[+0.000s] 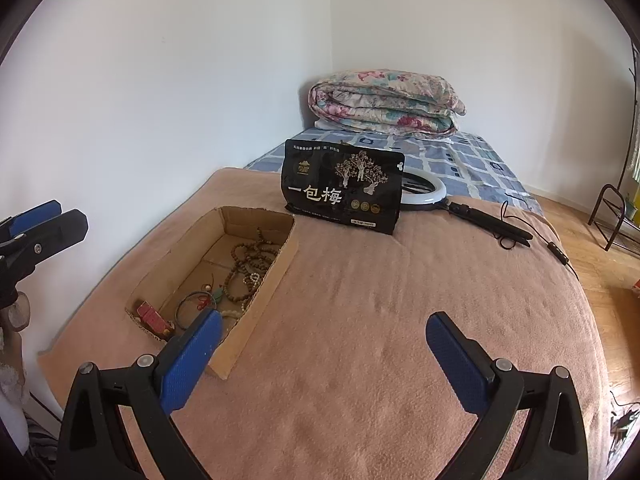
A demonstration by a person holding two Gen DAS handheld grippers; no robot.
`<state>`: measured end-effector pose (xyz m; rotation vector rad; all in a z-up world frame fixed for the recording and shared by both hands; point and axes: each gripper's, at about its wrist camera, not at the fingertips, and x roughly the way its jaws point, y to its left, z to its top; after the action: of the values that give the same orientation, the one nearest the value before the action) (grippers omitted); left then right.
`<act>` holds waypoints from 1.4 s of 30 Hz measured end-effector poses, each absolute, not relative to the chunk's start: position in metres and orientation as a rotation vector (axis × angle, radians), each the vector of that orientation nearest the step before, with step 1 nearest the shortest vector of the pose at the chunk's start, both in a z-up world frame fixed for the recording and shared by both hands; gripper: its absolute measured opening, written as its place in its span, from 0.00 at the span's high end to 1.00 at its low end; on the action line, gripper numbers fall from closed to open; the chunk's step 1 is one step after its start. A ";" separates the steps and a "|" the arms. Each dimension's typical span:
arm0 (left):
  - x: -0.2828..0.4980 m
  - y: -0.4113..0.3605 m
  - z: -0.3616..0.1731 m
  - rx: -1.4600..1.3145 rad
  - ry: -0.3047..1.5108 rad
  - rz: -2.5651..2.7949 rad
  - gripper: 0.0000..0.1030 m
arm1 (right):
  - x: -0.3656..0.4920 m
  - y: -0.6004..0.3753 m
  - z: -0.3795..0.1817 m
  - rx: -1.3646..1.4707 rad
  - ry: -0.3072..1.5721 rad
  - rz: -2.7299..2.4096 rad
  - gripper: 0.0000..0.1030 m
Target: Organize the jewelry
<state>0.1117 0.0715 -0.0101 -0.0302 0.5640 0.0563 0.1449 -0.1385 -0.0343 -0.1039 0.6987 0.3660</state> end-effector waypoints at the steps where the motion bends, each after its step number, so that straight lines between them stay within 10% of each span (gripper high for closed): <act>1: 0.112 0.071 -0.011 -0.030 0.566 0.055 0.08 | 0.145 -0.139 -0.035 -0.101 0.698 0.366 0.00; 42: 0.112 0.075 -0.009 -0.045 0.569 0.056 0.07 | 0.150 -0.138 -0.041 -0.095 0.702 0.363 0.00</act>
<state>0.1118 0.0746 -0.0092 -0.0455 0.5689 0.0561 0.1503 -0.1379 -0.0406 -0.0948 0.7019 0.3634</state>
